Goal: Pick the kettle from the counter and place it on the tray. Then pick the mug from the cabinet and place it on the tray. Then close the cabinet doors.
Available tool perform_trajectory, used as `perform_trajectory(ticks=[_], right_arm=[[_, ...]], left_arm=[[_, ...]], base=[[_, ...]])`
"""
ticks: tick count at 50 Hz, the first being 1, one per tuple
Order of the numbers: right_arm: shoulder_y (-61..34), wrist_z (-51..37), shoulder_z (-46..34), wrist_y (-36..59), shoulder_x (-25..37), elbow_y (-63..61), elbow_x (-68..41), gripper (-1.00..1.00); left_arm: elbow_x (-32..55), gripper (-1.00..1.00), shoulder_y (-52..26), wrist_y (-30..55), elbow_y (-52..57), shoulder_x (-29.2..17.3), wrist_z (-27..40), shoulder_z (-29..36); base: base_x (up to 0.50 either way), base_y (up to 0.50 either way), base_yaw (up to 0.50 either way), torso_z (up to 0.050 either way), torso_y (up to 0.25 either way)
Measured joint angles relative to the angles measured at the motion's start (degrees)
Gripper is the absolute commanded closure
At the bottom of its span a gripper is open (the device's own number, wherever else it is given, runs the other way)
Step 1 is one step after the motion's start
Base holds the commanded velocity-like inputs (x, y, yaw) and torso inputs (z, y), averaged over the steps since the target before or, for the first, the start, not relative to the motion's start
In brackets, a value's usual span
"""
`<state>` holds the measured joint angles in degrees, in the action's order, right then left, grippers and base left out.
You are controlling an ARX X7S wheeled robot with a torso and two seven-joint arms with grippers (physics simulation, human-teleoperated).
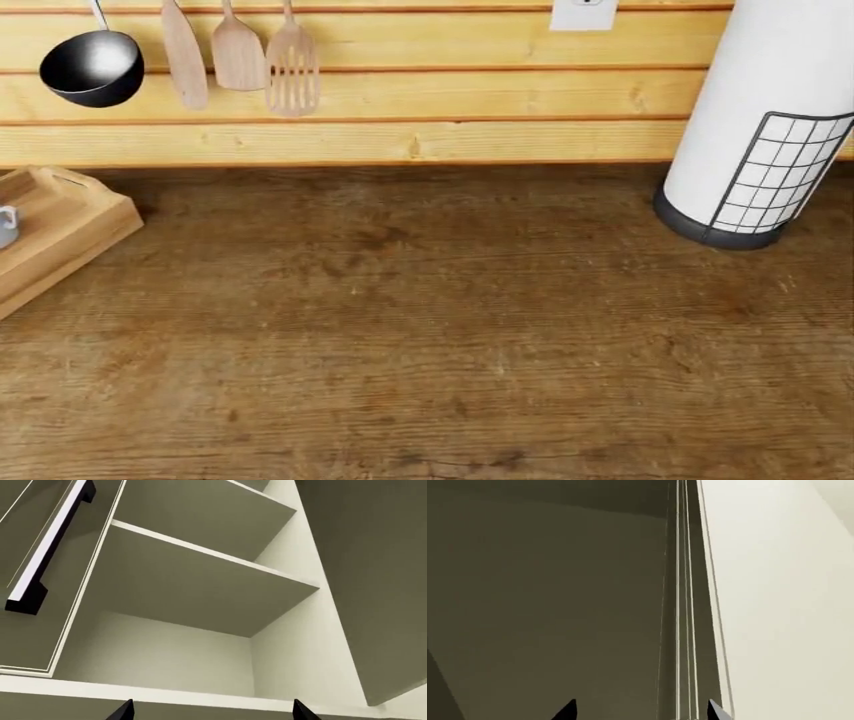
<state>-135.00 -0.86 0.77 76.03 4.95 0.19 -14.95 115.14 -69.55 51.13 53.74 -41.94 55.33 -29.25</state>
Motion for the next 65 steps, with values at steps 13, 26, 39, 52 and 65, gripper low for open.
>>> perform_trajectory(ticks=[13,26,39,52,65], right_arm=[[0.0,-9.62,0.0,-9.01,-2.46,12.22,-10.41,-1.0],[0.0,-17.2,-1.1,-16.15,-3.22,22.41,-21.61,-1.0],[0.0,-15.53,-10.85,-24.99,-2.49,29.18,-22.93,-1.0],[-0.01,-12.56,-33.49,-30.74,-2.21,29.36,-12.39,-1.0],[0.27,-13.11,-56.53,-31.64,-3.07,29.34,0.6,-1.0]], left_arm=[[0.59,-1.0,2.38,0.38,0.37,-0.15,-1.39,-3.02],[0.58,-1.0,3.61,1.0,0.31,-0.42,-2.39,-4.53],[-0.14,-1.0,5.74,2.13,0.11,0.09,-4.07,-6.85],[-0.98,-1.0,7.93,3.02,0.23,1.26,-5.44,-8.81],[-1.21,-1.0,10.68,3.88,0.45,2.03,-6.85,-11.85]], base=[[0.0,0.0,0.0,0.002,0.0],[0.0,0.0,0.0,0.0,0.0],[0.0,0.0,0.0,0.0,0.0],[0.0,0.0,0.0,0.0,0.0],[0.0,0.0,0.0,0.0,0.0]])
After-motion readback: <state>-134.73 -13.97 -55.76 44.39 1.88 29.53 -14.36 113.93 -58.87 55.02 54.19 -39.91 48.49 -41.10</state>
